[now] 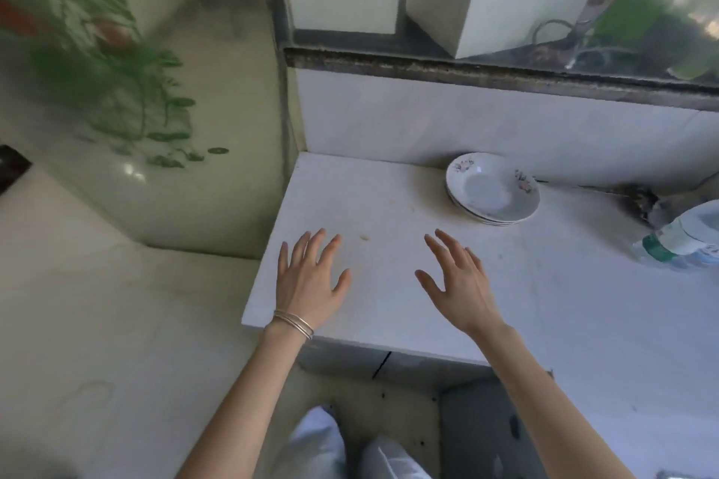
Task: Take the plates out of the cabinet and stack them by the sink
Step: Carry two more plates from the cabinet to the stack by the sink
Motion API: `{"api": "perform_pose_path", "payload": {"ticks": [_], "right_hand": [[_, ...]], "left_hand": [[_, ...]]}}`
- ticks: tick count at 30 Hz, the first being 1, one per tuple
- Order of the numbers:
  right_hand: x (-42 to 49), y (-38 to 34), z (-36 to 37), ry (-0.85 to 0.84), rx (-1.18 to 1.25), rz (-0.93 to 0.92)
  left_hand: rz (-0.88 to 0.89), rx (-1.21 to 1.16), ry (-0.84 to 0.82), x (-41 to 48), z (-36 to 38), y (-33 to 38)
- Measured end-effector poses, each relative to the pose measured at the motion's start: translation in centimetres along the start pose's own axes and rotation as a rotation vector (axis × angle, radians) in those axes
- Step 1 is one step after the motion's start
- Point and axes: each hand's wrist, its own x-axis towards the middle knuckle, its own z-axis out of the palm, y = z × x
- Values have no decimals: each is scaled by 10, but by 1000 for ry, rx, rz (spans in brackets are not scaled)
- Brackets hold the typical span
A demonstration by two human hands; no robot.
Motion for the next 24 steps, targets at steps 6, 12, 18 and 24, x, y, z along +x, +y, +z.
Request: {"api": "perform_pose_path", "payload": {"ticks": [6,12,18,24], "right_hand": [[41,-88,36,-107,11,-249],[77,-198,76,-178,63,-414],[103,-314,110,-211,117,-565],[118,-413,141,-225,120,-666]], "left_hand": [[-235,16,92,-47,-33,-84],[-399,48,129,-99,-61,-182],[-549,100,218,-142,-93,-274],[-647,121,219,-174,-118,-352]]}}
